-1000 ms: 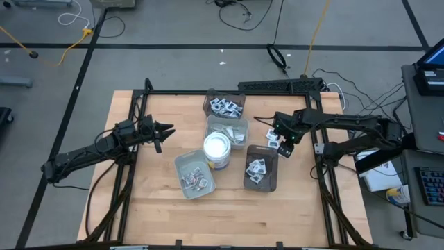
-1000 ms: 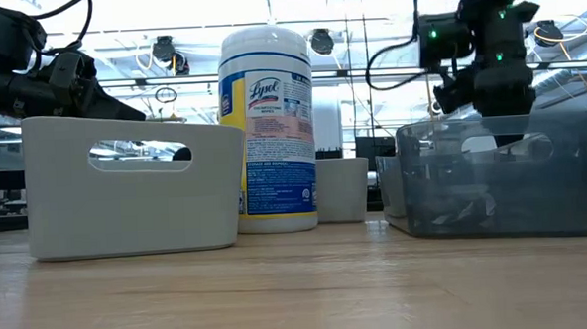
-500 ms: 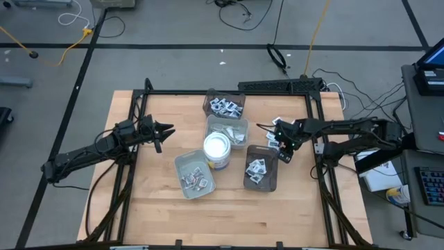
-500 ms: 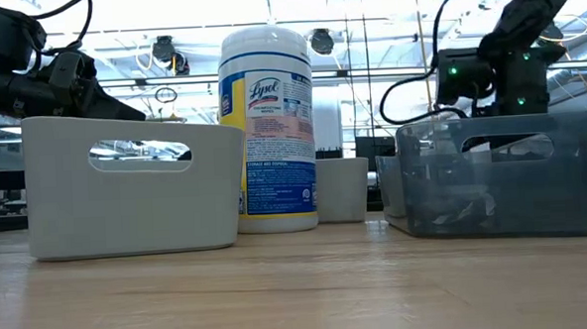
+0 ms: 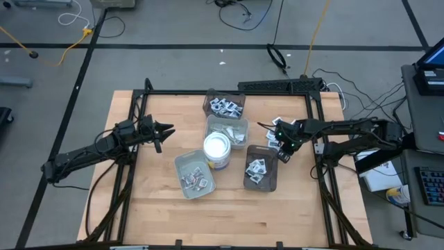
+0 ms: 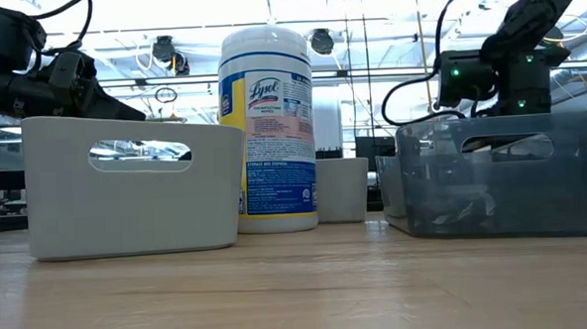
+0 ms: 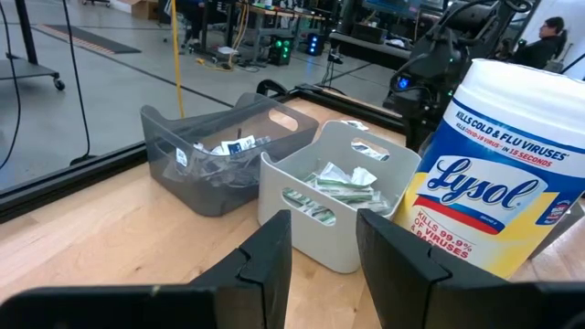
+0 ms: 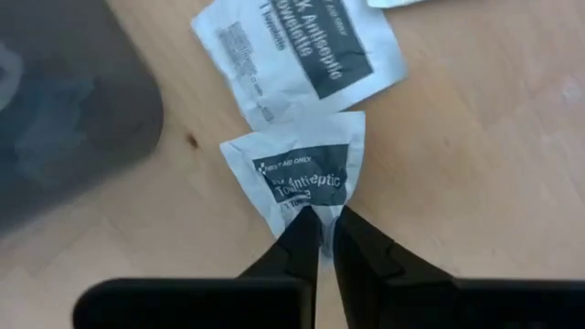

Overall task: Pick & Place First Aid Supplies
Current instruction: Put the towelette pack into the bottom transparent black bin

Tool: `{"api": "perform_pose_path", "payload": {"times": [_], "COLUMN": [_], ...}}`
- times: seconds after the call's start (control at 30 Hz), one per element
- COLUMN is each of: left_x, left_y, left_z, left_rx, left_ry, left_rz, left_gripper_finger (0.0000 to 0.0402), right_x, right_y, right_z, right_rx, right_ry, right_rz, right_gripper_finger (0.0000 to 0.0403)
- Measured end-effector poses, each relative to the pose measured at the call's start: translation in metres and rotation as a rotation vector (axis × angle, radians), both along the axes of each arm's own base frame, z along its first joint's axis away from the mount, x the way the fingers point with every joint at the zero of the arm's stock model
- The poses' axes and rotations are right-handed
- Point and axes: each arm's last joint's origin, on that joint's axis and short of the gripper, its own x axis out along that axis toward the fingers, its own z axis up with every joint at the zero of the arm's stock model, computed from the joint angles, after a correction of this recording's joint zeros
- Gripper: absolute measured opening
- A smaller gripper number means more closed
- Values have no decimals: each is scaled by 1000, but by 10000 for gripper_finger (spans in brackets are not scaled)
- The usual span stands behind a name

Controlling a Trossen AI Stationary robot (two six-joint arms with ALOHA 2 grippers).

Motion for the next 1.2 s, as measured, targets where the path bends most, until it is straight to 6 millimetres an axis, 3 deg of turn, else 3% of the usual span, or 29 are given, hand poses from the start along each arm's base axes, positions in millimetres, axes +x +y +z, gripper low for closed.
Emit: {"api": "perform_pose_path", "payload": {"times": [0.2, 0.87, 1.0, 1.2], "left_x": [0, 0, 0, 0], "left_y": [0, 0, 0, 0], "left_z": [0, 0, 0, 0], "left_rx": [0, 0, 0, 0], "left_ry": [0, 0, 0, 0], "left_rz": [0, 0, 0, 0], "left_gripper_finger": [129, 129, 129, 129], "right_x": [-5, 5, 10, 36], "right_y": [1, -4, -5, 3], "right_z": [8, 112, 118, 121], "right_rx": [-3, 2, -1, -2], "right_ry": [87, 125, 103, 92], "right_rz": [-68, -43, -47, 11], "right_gripper_finger": [7, 8, 8, 8]}}
